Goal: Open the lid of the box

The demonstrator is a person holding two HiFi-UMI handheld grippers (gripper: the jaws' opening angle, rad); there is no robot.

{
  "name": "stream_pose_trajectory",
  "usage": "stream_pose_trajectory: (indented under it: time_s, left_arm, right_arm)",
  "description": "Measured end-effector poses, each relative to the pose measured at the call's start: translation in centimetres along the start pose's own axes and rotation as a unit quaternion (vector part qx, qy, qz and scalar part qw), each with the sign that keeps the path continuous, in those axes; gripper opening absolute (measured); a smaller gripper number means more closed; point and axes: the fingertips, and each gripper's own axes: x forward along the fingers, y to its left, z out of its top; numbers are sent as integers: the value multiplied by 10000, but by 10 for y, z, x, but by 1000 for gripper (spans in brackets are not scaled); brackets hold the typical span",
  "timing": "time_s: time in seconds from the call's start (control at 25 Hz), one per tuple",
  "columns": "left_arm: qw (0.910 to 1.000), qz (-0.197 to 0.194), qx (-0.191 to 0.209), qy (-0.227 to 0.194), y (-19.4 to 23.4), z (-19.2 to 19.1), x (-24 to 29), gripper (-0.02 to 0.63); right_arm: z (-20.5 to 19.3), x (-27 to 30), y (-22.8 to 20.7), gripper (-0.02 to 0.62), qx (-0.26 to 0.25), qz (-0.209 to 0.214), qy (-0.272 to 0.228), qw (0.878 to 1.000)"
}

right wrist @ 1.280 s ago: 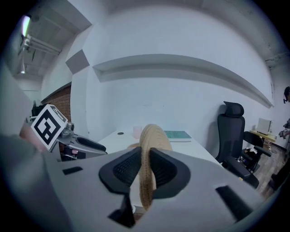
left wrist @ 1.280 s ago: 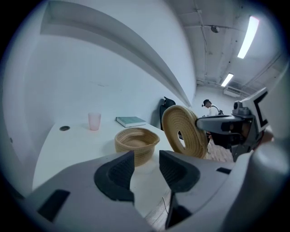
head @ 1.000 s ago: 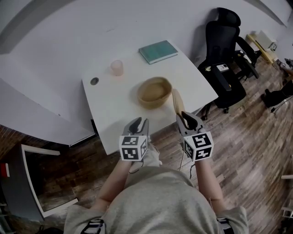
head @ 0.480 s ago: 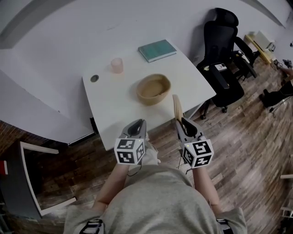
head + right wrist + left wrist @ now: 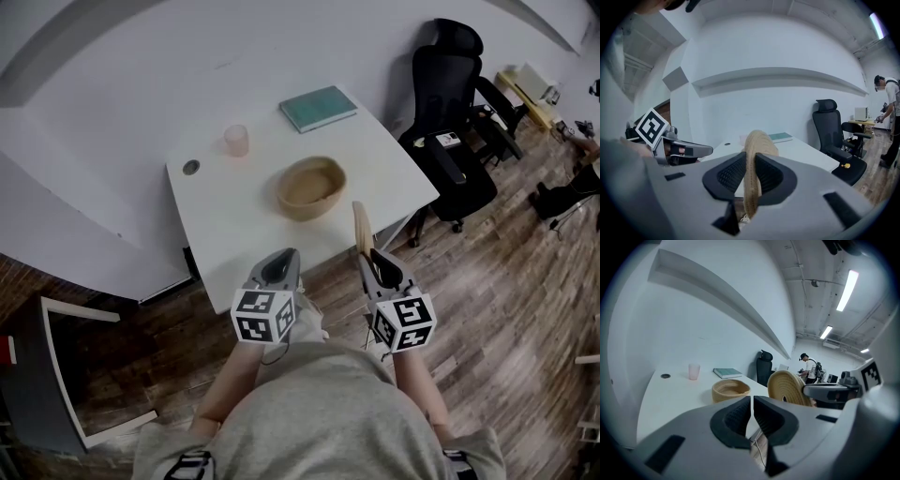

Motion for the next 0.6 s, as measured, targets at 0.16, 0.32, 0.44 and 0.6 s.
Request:
stream_pose_trajectory:
  time_s: [0.16,0.32,0.44,0.6]
  left_arm:
    - [10000,-10,8,29,0,-1,3,20]
    - [10000,-22,7,62,-1,-2,5,18]
    - [10000,-15,4,71,0,-1,6,18]
    - [10000,-1,-7,93,1,-1,9,18]
  right_arm:
    - [-1,0,-1,69,14,-1,-23,10000]
    - [1,1,-1,67,-46,17,-61,10000]
    - [5,2,-1,66,-57,36,-92,9999]
    - [7,3,-1,67,-68,49,-121,9999]
